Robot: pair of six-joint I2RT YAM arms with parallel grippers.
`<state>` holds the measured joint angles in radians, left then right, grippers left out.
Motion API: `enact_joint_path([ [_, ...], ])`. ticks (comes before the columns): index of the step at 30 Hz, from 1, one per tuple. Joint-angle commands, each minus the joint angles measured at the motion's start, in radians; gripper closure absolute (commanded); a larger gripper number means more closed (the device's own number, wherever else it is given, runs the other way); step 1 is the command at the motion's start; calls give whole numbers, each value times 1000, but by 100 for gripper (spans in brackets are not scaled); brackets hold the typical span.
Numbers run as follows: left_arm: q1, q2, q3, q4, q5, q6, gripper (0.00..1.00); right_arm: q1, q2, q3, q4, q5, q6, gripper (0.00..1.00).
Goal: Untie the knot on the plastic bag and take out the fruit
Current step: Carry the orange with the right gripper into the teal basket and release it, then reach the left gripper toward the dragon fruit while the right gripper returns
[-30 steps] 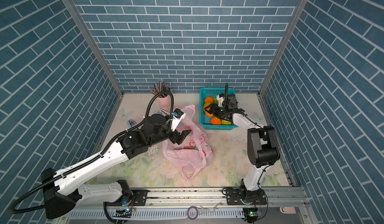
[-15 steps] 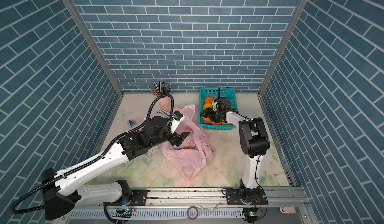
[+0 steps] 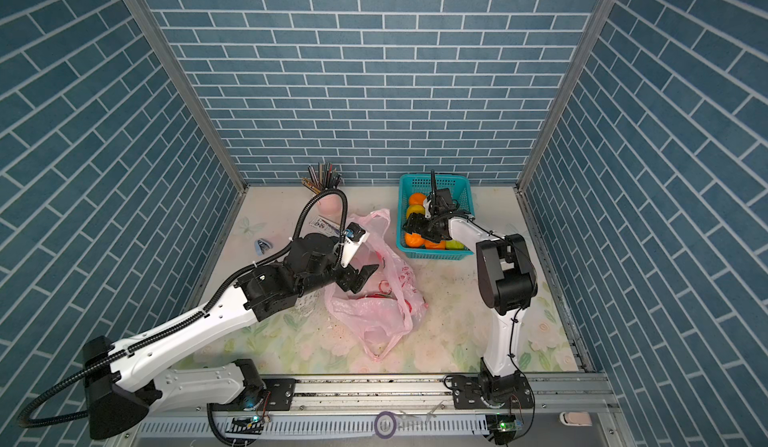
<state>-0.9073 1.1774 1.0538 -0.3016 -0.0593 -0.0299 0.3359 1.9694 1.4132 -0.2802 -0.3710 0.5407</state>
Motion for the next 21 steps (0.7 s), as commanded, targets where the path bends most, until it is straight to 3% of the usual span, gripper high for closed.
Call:
enact_joint_path([
  [1,4,3,-15,-4,3,-19,12,6,-116,27,-65,34,-37,18],
  [7,21,21,-22,-10,50,-116,13,22,-296,15,-120,67,-21,18],
  [11,29,21,-56,-6,65,-190,19,63,-447,-52,-158,112,10,18],
  [16,48,32,-111,-48,47,-305,35,206,-703,-313,-126,144,180,19],
  [21,60,36,-195,-39,72,-398,47,380,-821,-524,-143,151,358,19],
])
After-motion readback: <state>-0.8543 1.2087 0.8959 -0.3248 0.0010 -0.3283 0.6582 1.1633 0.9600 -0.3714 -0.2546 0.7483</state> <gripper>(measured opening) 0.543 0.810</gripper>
